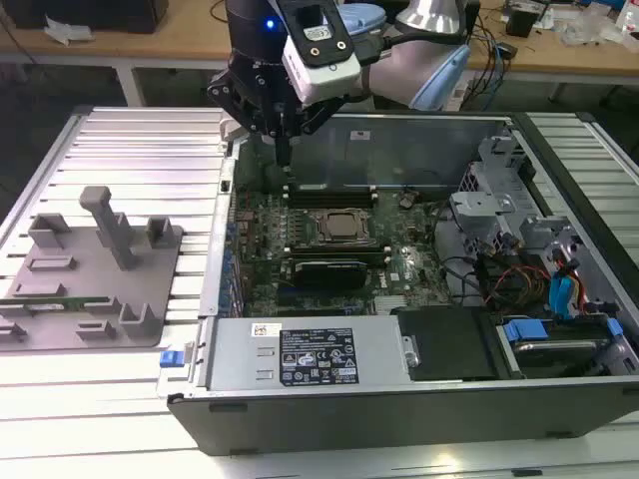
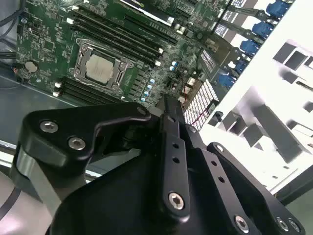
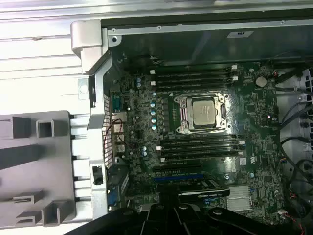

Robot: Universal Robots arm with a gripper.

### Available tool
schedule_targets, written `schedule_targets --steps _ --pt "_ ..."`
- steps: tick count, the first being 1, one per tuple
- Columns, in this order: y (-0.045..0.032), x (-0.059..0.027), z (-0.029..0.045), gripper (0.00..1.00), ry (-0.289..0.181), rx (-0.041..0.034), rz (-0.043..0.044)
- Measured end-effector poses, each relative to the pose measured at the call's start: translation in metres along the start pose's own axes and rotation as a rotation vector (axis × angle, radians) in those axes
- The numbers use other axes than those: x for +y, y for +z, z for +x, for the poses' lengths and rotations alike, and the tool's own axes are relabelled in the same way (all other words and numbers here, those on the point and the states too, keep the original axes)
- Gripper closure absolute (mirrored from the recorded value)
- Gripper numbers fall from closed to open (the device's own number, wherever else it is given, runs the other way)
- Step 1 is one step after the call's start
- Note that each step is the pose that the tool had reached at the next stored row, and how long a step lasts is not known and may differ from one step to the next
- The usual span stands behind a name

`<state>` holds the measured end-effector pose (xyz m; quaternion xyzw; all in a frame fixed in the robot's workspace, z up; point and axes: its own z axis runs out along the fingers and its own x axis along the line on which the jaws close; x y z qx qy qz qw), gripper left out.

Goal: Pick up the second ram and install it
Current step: 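Reach for the second ram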

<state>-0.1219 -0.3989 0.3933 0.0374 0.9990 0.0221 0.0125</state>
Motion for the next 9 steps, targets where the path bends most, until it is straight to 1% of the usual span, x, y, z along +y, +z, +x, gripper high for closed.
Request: schedule_targets --steps 9 --pt "0.0 0.0 0.0006 0.92 0.0 -0.0001 0.0"
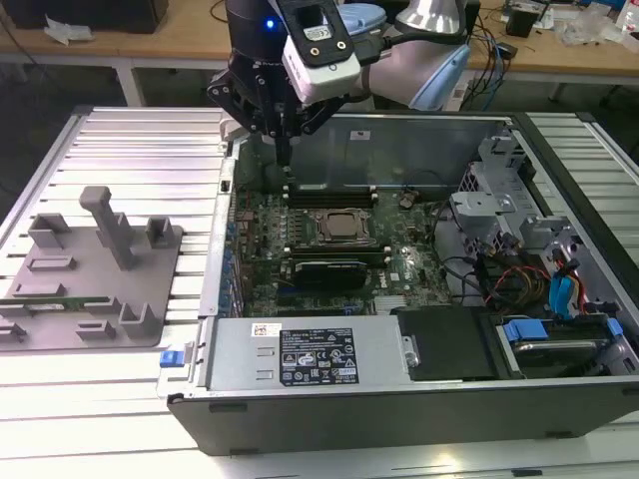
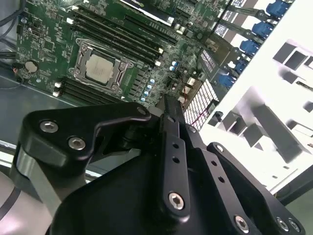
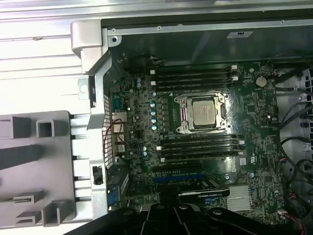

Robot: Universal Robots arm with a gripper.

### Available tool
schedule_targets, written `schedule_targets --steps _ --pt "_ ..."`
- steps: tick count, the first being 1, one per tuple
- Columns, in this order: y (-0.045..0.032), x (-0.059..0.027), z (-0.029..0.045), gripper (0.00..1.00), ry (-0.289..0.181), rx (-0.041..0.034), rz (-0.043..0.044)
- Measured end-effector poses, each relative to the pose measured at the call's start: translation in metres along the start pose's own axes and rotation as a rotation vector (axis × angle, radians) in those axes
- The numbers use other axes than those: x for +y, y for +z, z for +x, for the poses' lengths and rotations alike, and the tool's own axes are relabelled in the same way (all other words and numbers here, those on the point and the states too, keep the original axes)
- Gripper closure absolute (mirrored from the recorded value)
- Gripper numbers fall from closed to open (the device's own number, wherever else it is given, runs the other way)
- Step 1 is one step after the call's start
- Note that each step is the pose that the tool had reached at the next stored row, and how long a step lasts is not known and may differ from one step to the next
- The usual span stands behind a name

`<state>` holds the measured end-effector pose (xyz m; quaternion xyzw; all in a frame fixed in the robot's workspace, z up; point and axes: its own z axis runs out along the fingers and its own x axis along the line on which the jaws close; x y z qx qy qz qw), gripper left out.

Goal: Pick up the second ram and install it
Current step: 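Reach for the second ram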

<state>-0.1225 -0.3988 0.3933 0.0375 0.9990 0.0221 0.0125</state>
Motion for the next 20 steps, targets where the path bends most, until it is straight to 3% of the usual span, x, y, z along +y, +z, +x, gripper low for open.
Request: schedule_targets --steps 3,12,17,20 --pt "-0.0001 -0.0003 0.0031 0.92 0.0 0.0001 0.0" --pt "-0.0012 -0.0039 0.0515 0.92 0.0 0.0001 0.0" --pt "-0.0016 -0.0052 0.0691 0.92 0.0 0.0 0.0" --pt "-0.0017 -0.0056 0.075 0.92 0.0 0.0 0.0"
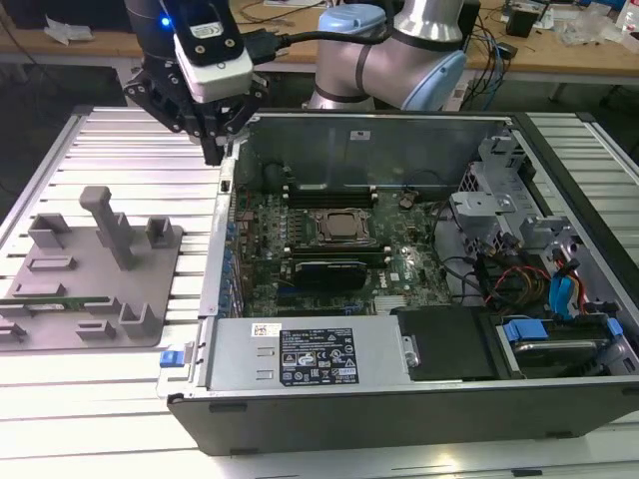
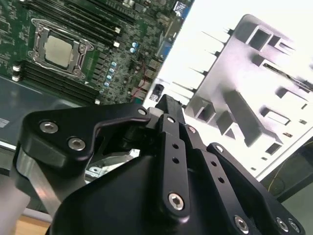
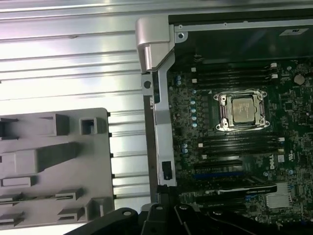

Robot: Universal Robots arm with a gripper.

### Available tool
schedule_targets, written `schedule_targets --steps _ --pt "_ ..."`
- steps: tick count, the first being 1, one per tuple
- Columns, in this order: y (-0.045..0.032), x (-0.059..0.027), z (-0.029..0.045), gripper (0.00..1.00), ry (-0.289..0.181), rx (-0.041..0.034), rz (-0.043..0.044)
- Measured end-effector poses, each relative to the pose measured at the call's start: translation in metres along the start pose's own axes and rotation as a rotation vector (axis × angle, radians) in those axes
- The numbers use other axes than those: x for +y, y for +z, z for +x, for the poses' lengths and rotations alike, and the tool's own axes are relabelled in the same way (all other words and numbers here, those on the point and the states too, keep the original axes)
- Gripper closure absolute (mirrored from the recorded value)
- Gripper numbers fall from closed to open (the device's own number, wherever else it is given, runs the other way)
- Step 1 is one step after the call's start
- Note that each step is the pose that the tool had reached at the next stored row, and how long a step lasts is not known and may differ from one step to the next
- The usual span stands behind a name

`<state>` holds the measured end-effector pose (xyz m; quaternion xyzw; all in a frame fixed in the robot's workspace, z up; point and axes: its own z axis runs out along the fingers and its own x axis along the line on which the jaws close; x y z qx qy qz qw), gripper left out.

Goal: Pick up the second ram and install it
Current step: 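Reach for the second ram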

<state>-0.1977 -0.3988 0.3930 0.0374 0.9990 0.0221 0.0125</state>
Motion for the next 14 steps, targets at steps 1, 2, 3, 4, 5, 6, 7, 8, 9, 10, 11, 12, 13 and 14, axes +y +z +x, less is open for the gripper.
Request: schedule_targets --steps 1,2,3,4,5,6,7,8,9,10,11,12,13,14 --pt "0.0 -0.0001 0.0018 0.92 0.0 0.0 0.0" --pt "-0.0001 -0.0003 0.004 0.92 0.0 0.0 0.0" --pt "-0.0001 -0.0004 0.0055 0.92 0.0 0.0001 0.0" --pt "-0.0001 -0.0006 0.0079 0.92 0.0 0.0 0.0" --pt "-0.0001 -0.0007 0.0093 0.92 0.0 0.0 -0.0001" --pt "-0.0002 -0.0009 0.012 0.92 0.0 0.0001 0.0" --pt "-0.0002 -0.0011 0.0151 0.92 0.0 0.0 0.0" --pt "-0.0003 -0.0014 0.0181 0.92 0.0 0.0 0.0" --pt "-0.0004 -0.0016 0.0219 0.92 0.0 0.0001 0.0" --pt "-0.0004 -0.0018 0.0241 0.92 0.0 0.0001 0.0" --pt "-0.0005 -0.002 0.0264 0.92 0.0 0.0001 0.0" --pt "-0.0005 -0.0024 0.0315 0.92 0.0 0.0001 0.0" --pt "-0.0006 -0.0029 0.0389 0.92 0.0 0.0 0.0" --pt "-0.0006 -0.0033 0.0442 0.92 0.0 0.0 0.0"
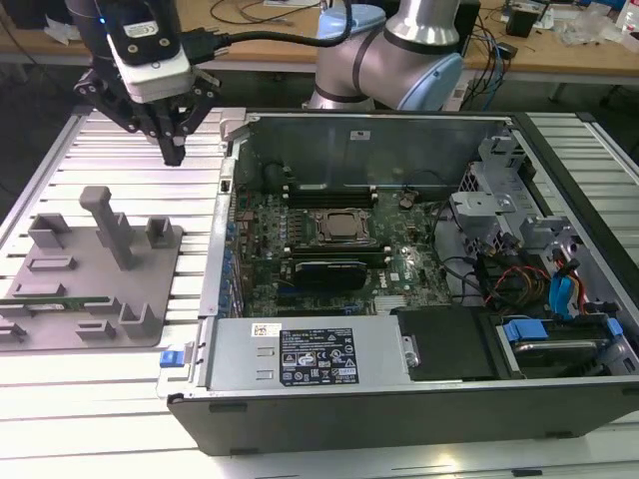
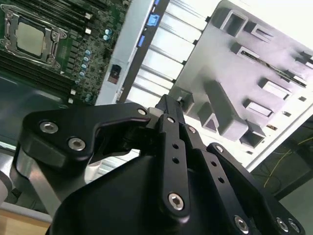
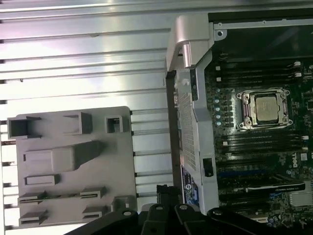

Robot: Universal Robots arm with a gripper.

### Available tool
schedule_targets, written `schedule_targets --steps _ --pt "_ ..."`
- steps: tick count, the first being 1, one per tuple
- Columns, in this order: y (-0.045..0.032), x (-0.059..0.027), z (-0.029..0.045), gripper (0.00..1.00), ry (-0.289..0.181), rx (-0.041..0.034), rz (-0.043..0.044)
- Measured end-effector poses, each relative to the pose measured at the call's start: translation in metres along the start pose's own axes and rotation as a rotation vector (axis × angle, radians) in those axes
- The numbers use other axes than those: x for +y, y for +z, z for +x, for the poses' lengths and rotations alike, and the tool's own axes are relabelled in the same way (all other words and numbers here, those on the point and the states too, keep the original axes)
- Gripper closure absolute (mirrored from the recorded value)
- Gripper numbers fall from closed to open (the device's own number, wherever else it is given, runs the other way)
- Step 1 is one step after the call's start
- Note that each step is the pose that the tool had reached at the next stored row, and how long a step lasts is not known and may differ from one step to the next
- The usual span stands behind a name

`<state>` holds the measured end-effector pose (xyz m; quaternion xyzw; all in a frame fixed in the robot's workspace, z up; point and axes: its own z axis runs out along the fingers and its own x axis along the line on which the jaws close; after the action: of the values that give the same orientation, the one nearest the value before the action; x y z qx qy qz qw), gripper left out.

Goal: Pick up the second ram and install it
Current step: 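Reach for the second ram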

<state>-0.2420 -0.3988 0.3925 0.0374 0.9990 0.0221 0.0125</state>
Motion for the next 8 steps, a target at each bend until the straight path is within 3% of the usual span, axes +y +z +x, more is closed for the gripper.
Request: schedule_targets --steps 6,8 --pt "-0.0004 -0.0023 0.0305 0.92 0.0 0.0 0.0" --pt "-0.0005 -0.0034 0.0446 0.92 0.0 0.0 0.0"
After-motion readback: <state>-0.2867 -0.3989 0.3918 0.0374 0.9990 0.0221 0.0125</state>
